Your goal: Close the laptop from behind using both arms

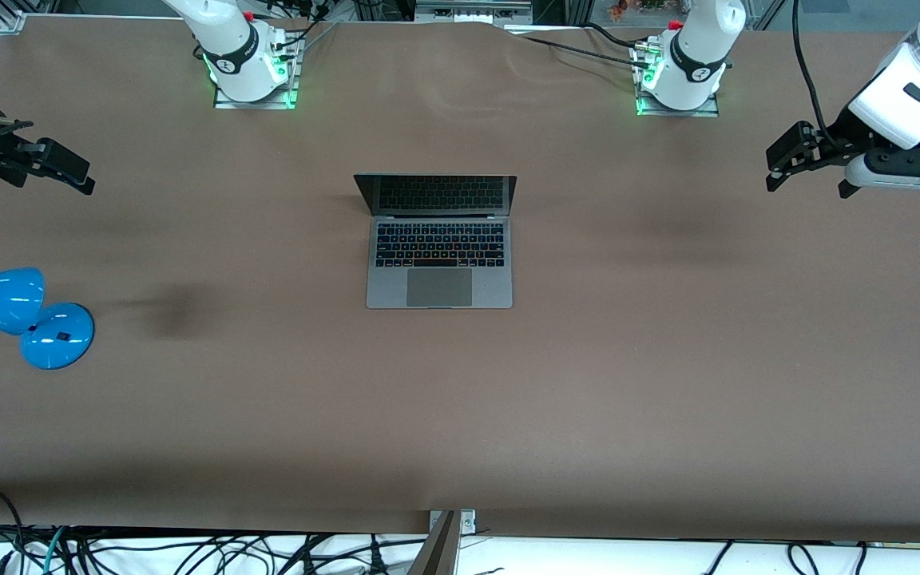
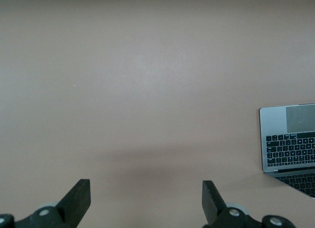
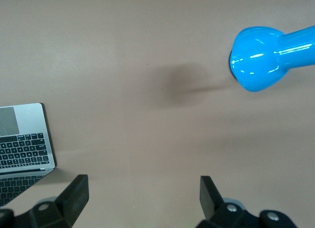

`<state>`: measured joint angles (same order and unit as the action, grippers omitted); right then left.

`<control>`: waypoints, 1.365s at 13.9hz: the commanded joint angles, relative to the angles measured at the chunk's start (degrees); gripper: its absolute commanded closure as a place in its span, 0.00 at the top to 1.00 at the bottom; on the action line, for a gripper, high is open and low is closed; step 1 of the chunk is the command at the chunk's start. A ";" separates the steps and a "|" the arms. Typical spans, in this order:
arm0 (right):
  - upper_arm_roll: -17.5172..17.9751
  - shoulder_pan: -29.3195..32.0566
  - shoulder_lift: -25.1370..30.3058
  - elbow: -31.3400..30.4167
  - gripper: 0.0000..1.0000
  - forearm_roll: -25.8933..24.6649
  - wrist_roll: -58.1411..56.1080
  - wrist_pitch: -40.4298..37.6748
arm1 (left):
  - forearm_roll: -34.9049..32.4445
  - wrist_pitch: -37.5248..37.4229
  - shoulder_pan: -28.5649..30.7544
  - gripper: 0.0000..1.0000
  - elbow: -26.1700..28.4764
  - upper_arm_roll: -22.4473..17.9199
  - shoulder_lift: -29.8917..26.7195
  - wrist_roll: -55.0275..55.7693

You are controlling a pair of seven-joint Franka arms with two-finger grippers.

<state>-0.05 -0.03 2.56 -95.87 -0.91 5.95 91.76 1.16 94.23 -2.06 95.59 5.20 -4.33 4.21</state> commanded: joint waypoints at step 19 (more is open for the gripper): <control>0.05 -0.06 0.69 -0.37 1.00 0.29 -0.50 0.17 | 0.42 -4.67 -0.84 1.00 -1.28 5.51 1.16 6.50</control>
<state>-0.03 -0.08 2.56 -95.87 -0.91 5.95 91.76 1.16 90.83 -2.60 95.55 9.11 -3.71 7.80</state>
